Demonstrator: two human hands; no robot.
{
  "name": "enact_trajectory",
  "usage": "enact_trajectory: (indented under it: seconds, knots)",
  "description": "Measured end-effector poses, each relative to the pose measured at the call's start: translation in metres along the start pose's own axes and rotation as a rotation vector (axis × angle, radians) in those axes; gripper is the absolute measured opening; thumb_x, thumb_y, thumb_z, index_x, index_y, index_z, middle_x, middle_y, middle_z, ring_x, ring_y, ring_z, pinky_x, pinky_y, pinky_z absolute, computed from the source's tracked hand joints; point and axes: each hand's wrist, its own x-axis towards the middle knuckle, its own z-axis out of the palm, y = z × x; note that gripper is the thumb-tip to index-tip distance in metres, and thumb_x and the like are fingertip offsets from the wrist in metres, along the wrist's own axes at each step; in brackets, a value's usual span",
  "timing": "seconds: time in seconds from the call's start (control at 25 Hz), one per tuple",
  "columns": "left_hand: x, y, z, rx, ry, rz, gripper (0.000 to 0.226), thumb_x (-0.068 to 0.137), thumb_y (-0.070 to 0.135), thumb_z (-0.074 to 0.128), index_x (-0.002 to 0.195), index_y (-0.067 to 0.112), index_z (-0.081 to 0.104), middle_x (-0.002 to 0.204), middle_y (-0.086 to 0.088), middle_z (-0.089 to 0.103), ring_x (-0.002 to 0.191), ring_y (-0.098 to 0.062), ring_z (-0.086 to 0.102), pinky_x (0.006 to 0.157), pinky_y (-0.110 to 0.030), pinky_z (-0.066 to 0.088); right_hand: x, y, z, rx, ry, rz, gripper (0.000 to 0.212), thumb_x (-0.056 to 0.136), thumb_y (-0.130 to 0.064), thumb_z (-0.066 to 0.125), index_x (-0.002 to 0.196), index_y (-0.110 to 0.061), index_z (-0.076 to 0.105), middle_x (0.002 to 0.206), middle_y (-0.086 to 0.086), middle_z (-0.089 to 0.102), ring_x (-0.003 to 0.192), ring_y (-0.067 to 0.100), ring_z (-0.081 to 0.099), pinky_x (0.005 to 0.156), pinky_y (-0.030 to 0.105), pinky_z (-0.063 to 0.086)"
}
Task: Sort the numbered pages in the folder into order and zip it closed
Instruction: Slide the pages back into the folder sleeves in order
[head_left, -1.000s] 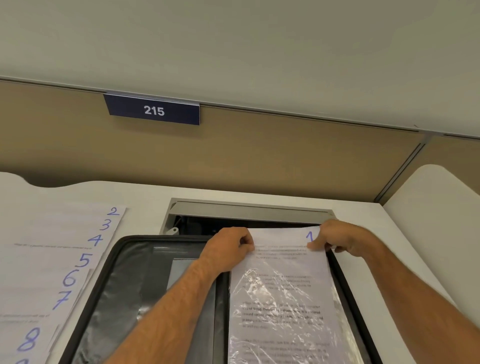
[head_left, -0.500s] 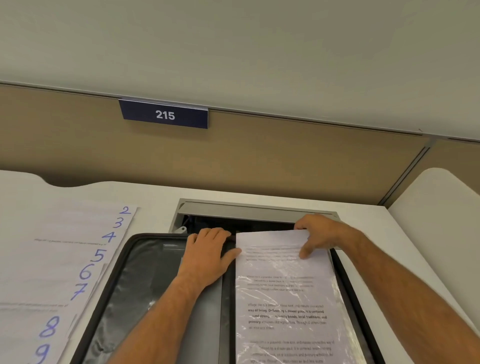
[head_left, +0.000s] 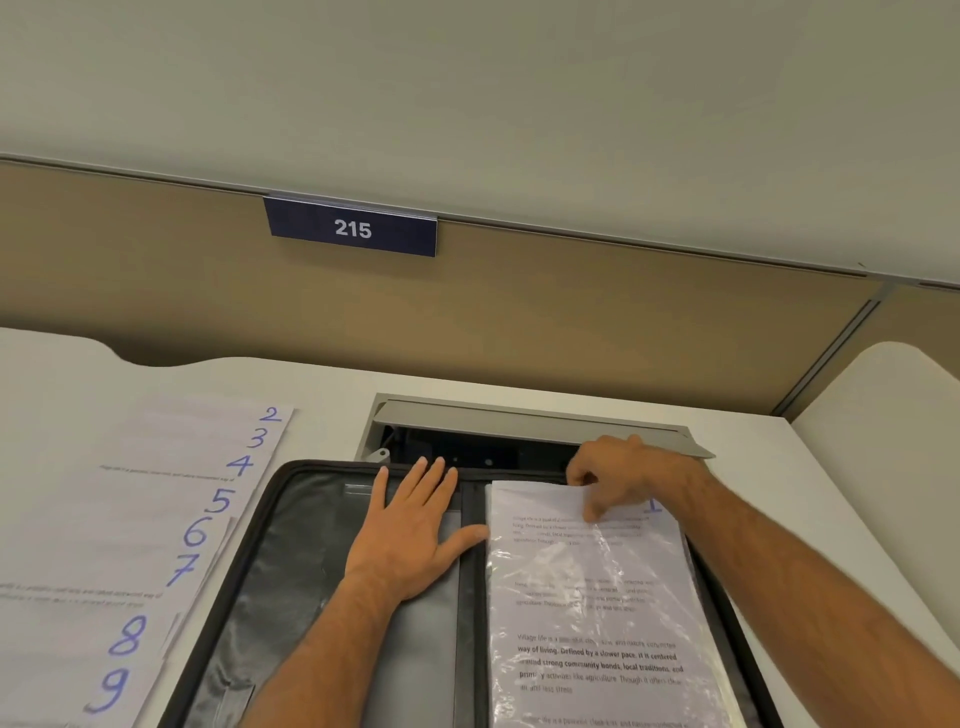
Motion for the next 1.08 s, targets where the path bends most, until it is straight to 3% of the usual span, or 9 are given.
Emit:
enact_trajectory:
  seconds: [0.16, 0.28, 0.36, 0.48, 0.68, 0.84, 0.92, 1.0, 1.08]
  knots:
    - [0.001, -0.001, 0.003, 0.007, 0.007, -0.003, 0.109, 0.067, 0.091, -0.023, 0.158, 0.033, -0.007, 0.164, 0.011, -0.016, 0.15, -0.01, -0.019, 0.121, -0.052, -0.015, -0.003, -0.01, -0.003, -0.062, -0.091, -0.002, 0.017, 0.089, -0.036, 0.069, 0.101, -0.027, 0.063, 0.109, -0.006, 0.06, 0.1, 0.013, 0.051, 0.095, 0.04, 0.034]
    - [0.001, -0.002, 0.004, 0.011, 0.009, -0.003, 0.109, 0.067, 0.091, -0.022, 0.158, 0.033, -0.007, 0.164, 0.011, -0.016, 0.149, -0.009, -0.021, 0.121, -0.052, -0.016, 0.001, -0.018, 0.004, 0.148, 0.005, -0.063, 0.031, 0.079, -0.04, 0.081, 0.097, -0.031, 0.058, 0.098, -0.015, 0.058, 0.095, 0.008, 0.052, 0.092, 0.039, 0.037]
    - [0.001, -0.002, 0.004, 0.011, 0.012, -0.001, 0.109, 0.067, 0.091, -0.023, 0.158, 0.033, -0.007, 0.163, 0.011, -0.017, 0.149, -0.009, -0.021, 0.121, -0.052, -0.015, 0.004, -0.022, 0.01, 0.223, -0.001, -0.099, 0.023, 0.079, -0.034, 0.082, 0.09, -0.031, 0.063, 0.094, -0.018, 0.062, 0.094, 0.005, 0.054, 0.094, 0.041, 0.039]
    - [0.003, -0.001, 0.004, 0.011, 0.015, 0.001, 0.111, 0.066, 0.091, -0.024, 0.159, 0.033, -0.006, 0.162, 0.011, -0.017, 0.15, -0.01, -0.019, 0.121, -0.053, -0.014, 0.004, -0.025, 0.011, 0.194, -0.069, -0.102, 0.005, 0.086, -0.028, 0.076, 0.09, -0.027, 0.073, 0.097, -0.018, 0.068, 0.101, 0.005, 0.06, 0.095, 0.041, 0.042]
    - [0.002, -0.002, 0.005, 0.003, 0.024, 0.005, 0.112, 0.066, 0.092, -0.023, 0.159, 0.032, -0.005, 0.163, 0.011, -0.016, 0.149, -0.01, -0.02, 0.121, -0.053, -0.015, 0.007, -0.016, 0.009, 0.148, -0.028, -0.023, 0.015, 0.082, -0.038, 0.077, 0.086, -0.024, 0.072, 0.092, -0.012, 0.071, 0.095, 0.01, 0.06, 0.097, 0.045, 0.043]
    - [0.001, -0.002, 0.005, 0.016, 0.025, 0.004, 0.111, 0.066, 0.091, -0.024, 0.159, 0.033, -0.006, 0.162, 0.011, -0.018, 0.15, -0.011, -0.019, 0.121, -0.053, -0.014, 0.002, 0.005, 0.016, 0.073, 0.042, 0.167, 0.037, 0.075, -0.053, 0.076, 0.068, -0.022, 0.057, 0.073, -0.007, 0.057, 0.088, 0.016, 0.055, 0.087, 0.04, 0.035]
    - [0.002, -0.002, 0.005, 0.014, 0.023, 0.005, 0.112, 0.065, 0.092, -0.025, 0.159, 0.033, -0.006, 0.162, 0.011, -0.018, 0.151, -0.011, -0.019, 0.122, -0.053, -0.014, -0.004, 0.021, 0.019, 0.098, 0.005, 0.265, 0.042, 0.069, -0.057, 0.08, 0.065, -0.024, 0.055, 0.07, -0.008, 0.055, 0.081, 0.014, 0.055, 0.078, 0.033, 0.038]
    - [0.002, -0.002, 0.004, 0.008, 0.031, 0.004, 0.112, 0.066, 0.091, -0.024, 0.159, 0.032, -0.004, 0.164, 0.01, -0.016, 0.151, -0.011, -0.019, 0.122, -0.052, -0.013, -0.015, 0.037, 0.022, 0.18, -0.008, 0.306, 0.043, 0.068, -0.05, 0.084, 0.061, -0.023, 0.052, 0.065, -0.007, 0.052, 0.067, 0.011, 0.051, 0.061, 0.024, 0.038]
    - [0.0, -0.002, 0.004, 0.005, 0.06, 0.003, 0.11, 0.069, 0.09, -0.022, 0.159, 0.032, 0.0, 0.165, 0.009, -0.014, 0.151, -0.011, -0.018, 0.123, -0.051, -0.011, -0.026, 0.051, 0.025, 0.327, 0.094, 0.297, 0.044, 0.066, -0.039, 0.089, 0.054, -0.02, 0.052, 0.057, -0.006, 0.05, 0.058, 0.011, 0.048, 0.053, 0.024, 0.036]
